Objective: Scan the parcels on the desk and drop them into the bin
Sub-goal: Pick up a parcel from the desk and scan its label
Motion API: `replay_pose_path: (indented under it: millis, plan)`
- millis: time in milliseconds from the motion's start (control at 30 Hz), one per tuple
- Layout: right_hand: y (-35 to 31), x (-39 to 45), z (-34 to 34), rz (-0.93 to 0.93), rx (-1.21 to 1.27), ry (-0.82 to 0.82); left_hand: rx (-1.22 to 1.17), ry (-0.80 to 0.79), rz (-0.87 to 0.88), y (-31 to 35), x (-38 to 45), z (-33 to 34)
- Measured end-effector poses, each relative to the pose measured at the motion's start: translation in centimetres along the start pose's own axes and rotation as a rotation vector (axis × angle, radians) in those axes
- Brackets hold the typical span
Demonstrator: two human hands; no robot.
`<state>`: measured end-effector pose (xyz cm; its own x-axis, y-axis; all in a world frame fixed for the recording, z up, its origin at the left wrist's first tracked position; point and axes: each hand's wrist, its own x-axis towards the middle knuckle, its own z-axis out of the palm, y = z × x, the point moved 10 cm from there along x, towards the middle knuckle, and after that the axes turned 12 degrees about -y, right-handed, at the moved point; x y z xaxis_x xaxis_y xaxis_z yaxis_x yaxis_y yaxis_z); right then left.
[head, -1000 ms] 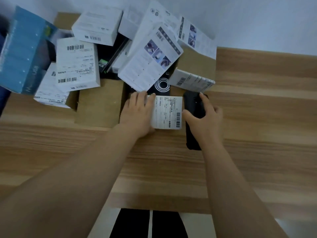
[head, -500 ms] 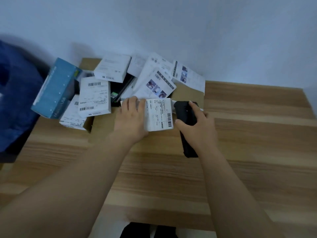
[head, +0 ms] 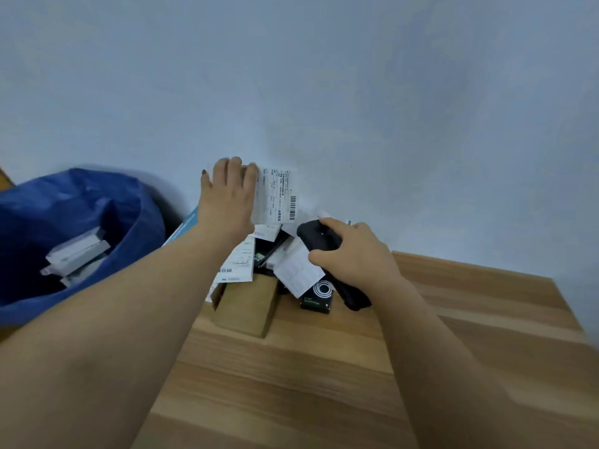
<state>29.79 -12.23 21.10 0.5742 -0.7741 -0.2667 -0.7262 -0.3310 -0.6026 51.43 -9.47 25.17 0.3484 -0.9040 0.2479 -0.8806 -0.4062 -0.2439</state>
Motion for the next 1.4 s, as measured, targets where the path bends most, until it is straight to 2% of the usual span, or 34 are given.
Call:
replay_pose_path:
  millis: [200, 333, 567, 700, 900, 1000, 1167, 1400]
  plan:
    - [-2.3, -0.8, -0.7, -0.047, -0.119, -0.029, 0.094, -0.013, -0.034, -1.7, -0.5, -1.6]
    - [-2.8, -1.7, -0.9, -0.029, -0.165, -0.053, 0.061, 0.081, -0.051, -2.3, -0.9, -2.8]
    - [-2.8, -2.7, -1.5, -0.044, -0.128, -0.031, 0.040, 0.009, -0.072, -2.5, -1.3, -2.2]
    - [-3.2, -3.5, -2.3, -0.068, -0.019, 0.038, -0.122, -0.064, -0.118, -2.6, -2.2, -1.9]
    - [-4.5, -3.6, -1.3, -0.110, 0.153, 0.167, -0.398, -0.172, -0.345, -5.1, -6.0, -1.1]
    - [-5.3, -3.4, 0.3, -0.134, 0.263, 0.199, -0.513, -0.164, -0.462, -7.4, -9.2, -0.1]
    - [-8.8, -2.9, 5.2, -0.193, 0.302, 0.138, -0.589, -0.148, -0.693, -12.4, -16.1, 1.1]
    - [-18.6, -3.6, 14.6, -0.334, 0.269, 0.007, -0.648, -0.098, -0.966, -21.0, -27.5, 2.1]
